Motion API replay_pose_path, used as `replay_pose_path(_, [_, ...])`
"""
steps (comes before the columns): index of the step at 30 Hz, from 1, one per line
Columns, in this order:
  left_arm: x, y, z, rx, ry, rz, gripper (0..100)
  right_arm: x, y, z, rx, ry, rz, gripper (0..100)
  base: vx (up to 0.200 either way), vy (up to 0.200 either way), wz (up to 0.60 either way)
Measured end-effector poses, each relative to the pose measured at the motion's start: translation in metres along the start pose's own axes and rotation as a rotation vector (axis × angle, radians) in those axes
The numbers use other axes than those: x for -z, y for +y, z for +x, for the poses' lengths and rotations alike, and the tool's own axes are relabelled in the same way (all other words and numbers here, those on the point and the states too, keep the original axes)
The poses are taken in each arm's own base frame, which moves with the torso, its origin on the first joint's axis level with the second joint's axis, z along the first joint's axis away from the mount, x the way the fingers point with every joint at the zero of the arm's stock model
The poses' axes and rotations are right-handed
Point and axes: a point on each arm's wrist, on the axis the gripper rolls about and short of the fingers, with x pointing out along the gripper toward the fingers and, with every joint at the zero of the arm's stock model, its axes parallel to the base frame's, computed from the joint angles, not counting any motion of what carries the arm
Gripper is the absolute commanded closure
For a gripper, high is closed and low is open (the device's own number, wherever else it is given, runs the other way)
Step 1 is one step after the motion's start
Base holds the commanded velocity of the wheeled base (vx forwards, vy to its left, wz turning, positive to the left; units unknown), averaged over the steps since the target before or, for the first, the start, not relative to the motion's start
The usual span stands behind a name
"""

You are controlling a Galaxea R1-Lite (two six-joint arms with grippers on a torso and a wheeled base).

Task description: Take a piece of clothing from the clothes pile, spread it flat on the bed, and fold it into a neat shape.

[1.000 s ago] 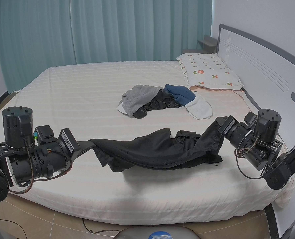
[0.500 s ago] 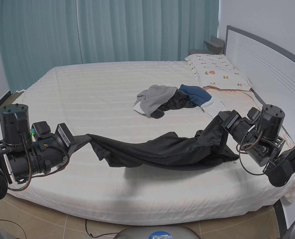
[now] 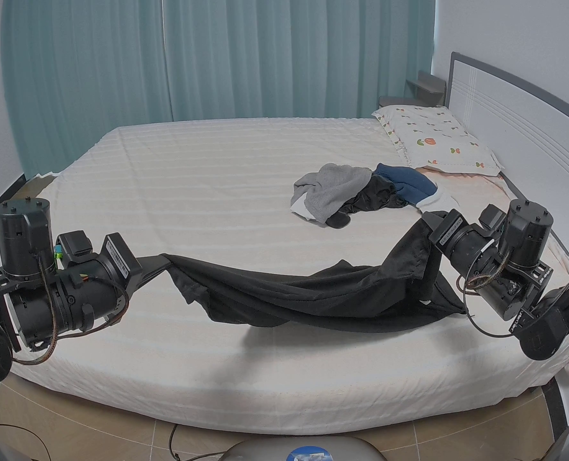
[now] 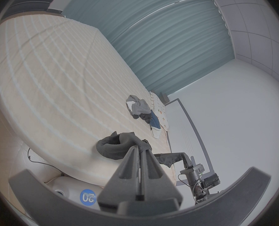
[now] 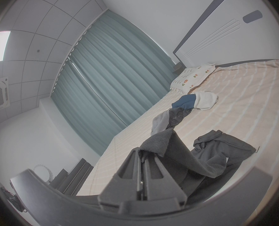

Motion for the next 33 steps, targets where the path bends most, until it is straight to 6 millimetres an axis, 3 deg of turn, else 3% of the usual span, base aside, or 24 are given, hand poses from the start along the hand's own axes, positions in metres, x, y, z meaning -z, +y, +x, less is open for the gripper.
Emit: replay_pose_path(33, [-0.0001, 0.0005, -0.0003, -0.001, 0.0, -0.001, 100, 0.0042, 0.0017, -0.0014, -0.006, 0.017, 0.011, 100, 0.0, 0.2, 0.0])
